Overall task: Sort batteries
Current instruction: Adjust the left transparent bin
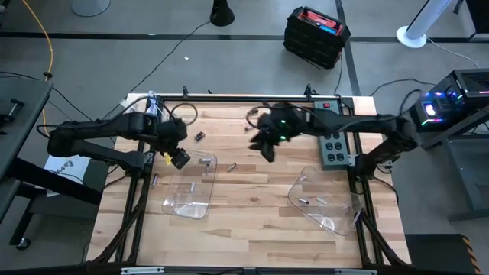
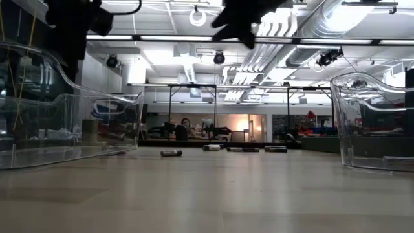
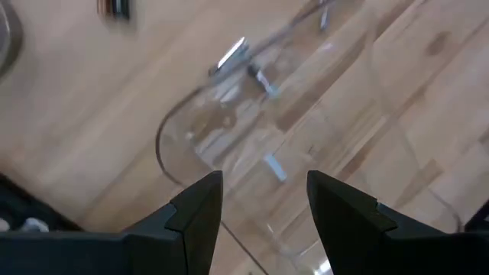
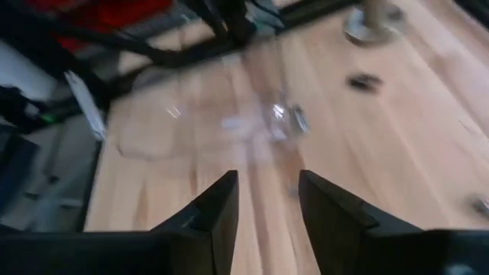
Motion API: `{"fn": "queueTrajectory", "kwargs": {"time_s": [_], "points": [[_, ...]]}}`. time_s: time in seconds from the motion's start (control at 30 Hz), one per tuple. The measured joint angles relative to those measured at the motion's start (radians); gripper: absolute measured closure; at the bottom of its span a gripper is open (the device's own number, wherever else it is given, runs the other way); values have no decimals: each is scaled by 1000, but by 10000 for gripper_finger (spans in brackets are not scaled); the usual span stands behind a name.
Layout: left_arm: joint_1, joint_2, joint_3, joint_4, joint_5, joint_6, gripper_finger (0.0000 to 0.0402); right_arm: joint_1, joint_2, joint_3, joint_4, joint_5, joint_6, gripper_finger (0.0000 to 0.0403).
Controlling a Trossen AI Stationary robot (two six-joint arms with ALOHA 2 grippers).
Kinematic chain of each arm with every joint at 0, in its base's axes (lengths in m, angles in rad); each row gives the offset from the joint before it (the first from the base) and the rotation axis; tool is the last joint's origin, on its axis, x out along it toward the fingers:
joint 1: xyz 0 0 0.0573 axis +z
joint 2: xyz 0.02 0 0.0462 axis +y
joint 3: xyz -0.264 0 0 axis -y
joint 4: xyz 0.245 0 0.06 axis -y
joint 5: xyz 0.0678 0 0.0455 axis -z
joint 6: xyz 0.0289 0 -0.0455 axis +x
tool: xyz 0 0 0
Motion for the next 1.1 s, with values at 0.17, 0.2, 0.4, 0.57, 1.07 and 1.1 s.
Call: {"fn": "queueTrajectory", "kwargs": {"time_s": [0.17,0.2,0.4,0.57,1.07,1.1], "points": [[-33,2,-46,21,-24,-26,218,-14,150,0,215,-87,44,273],[-39,3,-55,34,-34,-29,218,-15,172,0,243,-105,56,273],[-67,25,-144,277,21,-17,220,-43,200,-1,290,-238,102,274],[-79,141,-176,478,12,40,251,-94,98,-1,235,-217,77,282],[-19,583,4,1138,98,134,389,-149,-249,-1,-52,80,3,302],[-16,607,43,1158,105,149,390,-150,-262,-1,-60,91,3,302]]}}
